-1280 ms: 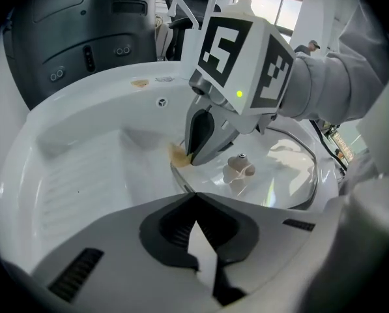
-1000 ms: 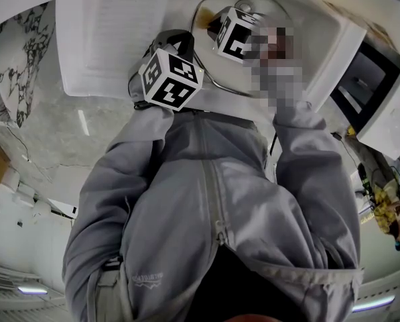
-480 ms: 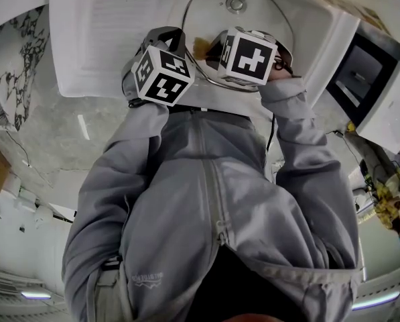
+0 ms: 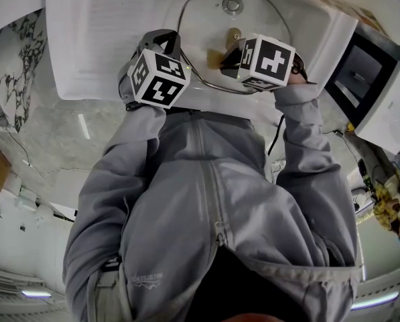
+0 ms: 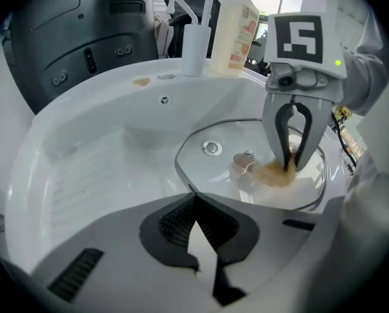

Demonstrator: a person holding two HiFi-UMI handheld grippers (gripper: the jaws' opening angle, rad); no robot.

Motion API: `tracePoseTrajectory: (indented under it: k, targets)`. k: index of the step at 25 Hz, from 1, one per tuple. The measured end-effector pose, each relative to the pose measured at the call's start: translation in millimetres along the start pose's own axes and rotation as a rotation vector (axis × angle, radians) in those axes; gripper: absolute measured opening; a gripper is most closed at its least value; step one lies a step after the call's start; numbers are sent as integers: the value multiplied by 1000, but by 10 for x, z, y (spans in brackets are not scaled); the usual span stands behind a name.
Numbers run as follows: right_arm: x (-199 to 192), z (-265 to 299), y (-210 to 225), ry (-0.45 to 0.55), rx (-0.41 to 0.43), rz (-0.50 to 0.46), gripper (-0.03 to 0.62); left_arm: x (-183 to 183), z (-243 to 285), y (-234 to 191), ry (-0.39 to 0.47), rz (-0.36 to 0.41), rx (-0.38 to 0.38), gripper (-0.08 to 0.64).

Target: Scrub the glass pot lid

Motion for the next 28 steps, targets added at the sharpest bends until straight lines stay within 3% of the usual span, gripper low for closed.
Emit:
tracePoseTrajectory:
  k: [4,7,10,21,25,28]
  targets:
    - [-62,-339,459,38,-243,72,29,15,-9,-7,-6,6,-1,8]
    - [1,-657,766,40,-422,67,29,59,-27,-2,2,7,6,8]
    - [47,-848,1015,4,-542,39,29,111,-30,24,13,19,9,8]
    - [72,-728,1334,-88,-596,28,29,194,-17,122,32,56,-25,8]
    - [68,-665,1333,-105,-566,57,29,161,6,166,15,65,-41,8]
    - [22,-603,1243,-110,-499,100,29,145,15,210,10,76,-48,8]
Point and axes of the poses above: the fingertips, and each gripper's own axes: z forward along the fingers, y to its right, x out of its top, the point moved 6 cm from there along -z, backward along the fingers, and after that the axes turned 13 degrees about x, right-handed, at the moved point
